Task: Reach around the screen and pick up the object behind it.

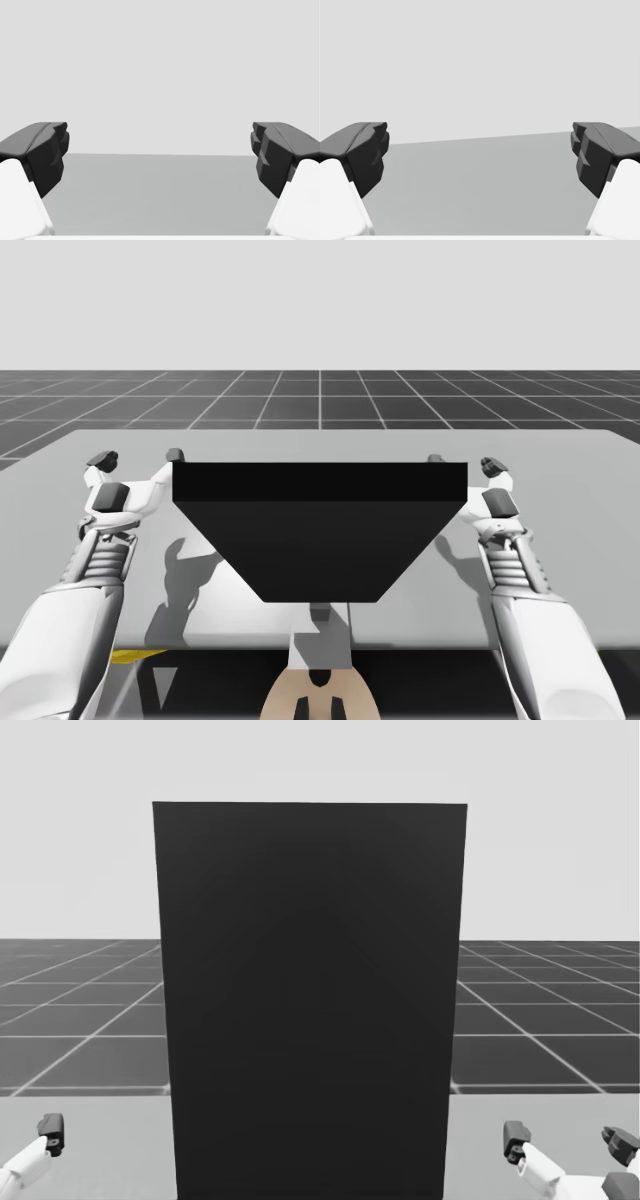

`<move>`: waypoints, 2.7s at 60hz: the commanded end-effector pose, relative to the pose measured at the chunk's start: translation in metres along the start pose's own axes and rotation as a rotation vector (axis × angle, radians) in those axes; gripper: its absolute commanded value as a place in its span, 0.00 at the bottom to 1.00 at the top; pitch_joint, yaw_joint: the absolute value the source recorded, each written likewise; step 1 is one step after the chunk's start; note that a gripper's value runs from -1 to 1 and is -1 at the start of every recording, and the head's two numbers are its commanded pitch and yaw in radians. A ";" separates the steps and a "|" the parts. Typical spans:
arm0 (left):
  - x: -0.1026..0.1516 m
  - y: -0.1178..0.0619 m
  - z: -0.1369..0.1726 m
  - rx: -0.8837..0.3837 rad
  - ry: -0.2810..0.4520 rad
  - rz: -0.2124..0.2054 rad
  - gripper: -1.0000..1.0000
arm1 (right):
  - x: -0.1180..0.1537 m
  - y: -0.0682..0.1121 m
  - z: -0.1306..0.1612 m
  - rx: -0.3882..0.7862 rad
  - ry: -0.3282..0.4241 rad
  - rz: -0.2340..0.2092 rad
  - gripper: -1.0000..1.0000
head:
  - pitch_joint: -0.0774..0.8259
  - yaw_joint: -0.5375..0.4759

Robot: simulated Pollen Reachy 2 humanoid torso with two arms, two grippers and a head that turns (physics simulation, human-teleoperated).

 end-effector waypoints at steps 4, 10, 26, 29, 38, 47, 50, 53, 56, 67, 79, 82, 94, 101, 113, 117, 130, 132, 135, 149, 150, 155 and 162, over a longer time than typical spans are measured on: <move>0.000 0.000 0.000 -0.002 0.004 -0.001 0.00 | 0.001 0.005 0.004 0.024 -0.001 0.021 0.00 | 0.11 0.51; 0.002 0.001 0.001 -0.035 0.033 -0.002 0.00 | 0.000 0.009 0.005 0.125 0.015 0.006 0.00 | 0.11 0.52; 0.023 0.013 0.033 -0.370 0.113 -0.022 0.00 | 0.013 0.007 0.028 0.430 0.027 -0.050 0.00 | 0.13 0.52; 0.026 0.015 0.041 -0.448 0.107 0.003 0.00 | 0.016 0.003 0.033 0.493 0.022 -0.053 0.00 | 0.13 0.52; 0.039 0.030 0.073 -0.648 0.055 0.033 0.00 | 0.017 -0.014 0.051 0.628 0.022 -0.072 0.00 | 0.14 0.52; 0.046 0.041 0.103 -0.790 0.031 0.022 0.00 | 0.014 -0.029 0.073 0.758 0.011 -0.051 0.00 | 0.15 0.52; 0.045 0.043 0.113 -0.834 0.028 0.014 0.00 | 0.013 -0.032 0.082 0.799 0.016 -0.042 0.00 | 0.15 0.52; 0.043 0.045 0.121 -0.878 0.028 0.013 0.00 | 0.012 -0.035 0.089 0.833 0.015 -0.041 0.00 | 0.15 0.52; 0.039 0.047 0.129 -0.924 0.033 0.013 0.00 | 0.012 -0.039 0.096 0.868 0.021 -0.042 0.00 | 0.15 0.51; 0.026 0.060 0.149 -1.046 0.053 0.054 0.00 | 0.007 -0.055 0.117 0.942 0.046 -0.065 0.00 | 0.16 0.51; 0.018 0.062 0.159 -1.099 0.077 0.062 0.00 | -0.005 -0.062 0.125 0.924 0.076 -0.068 0.00 | 0.17 0.51; 0.016 0.060 0.159 -1.108 0.081 0.061 0.00 | -0.012 -0.063 0.124 0.895 0.082 -0.060 0.00 | 0.17 0.50; 0.011 0.051 0.159 -1.121 0.088 0.045 0.00 | -0.045 -0.053 0.108 0.882 0.127 -0.044 0.00 | 0.18 0.50; 0.010 0.049 0.160 -1.129 0.085 0.044 0.00 | -0.059 -0.045 0.092 0.886 0.144 -0.042 0.00 | 0.18 0.49; 0.008 0.047 0.162 -1.144 0.078 0.044 0.00 | -0.080 -0.028 0.067 0.908 0.187 -0.036 0.00 | 0.19 0.49; 0.007 0.046 0.162 -1.147 0.076 0.044 0.00 | -0.087 -0.019 0.060 0.921 0.200 -0.031 0.00 | 0.19 0.48; 0.006 0.045 0.163 -1.153 0.071 0.042 0.00 | -0.108 0.005 0.045 0.952 0.242 -0.050 0.00 | 0.19 0.49; 0.007 0.045 0.163 -1.154 0.068 0.041 0.00 | -0.113 0.008 0.044 0.960 0.256 -0.053 0.00 | 0.19 0.49; 0.007 0.044 0.163 -1.155 0.066 0.039 0.00 | -0.119 0.013 0.043 0.966 0.270 -0.052 0.00 | 0.19 0.49; 0.007 0.043 0.165 -1.158 0.061 0.028 0.00 | -0.134 0.025 0.043 0.959 0.291 0.006 0.08 | 0.19 0.49; 0.007 0.043 0.165 -1.158 0.060 0.028 0.00 | -0.133 0.025 0.043 0.956 0.289 0.016 0.12 | 0.19 0.49; 0.007 0.044 0.165 -1.153 0.059 0.026 0.00 | -0.128 0.022 0.045 0.951 0.276 0.026 0.98 | 0.19 0.49; 0.006 0.044 0.166 -1.147 0.061 0.018 0.00 | -0.114 0.012 0.050 0.928 0.232 0.036 1.00 | 0.19 0.49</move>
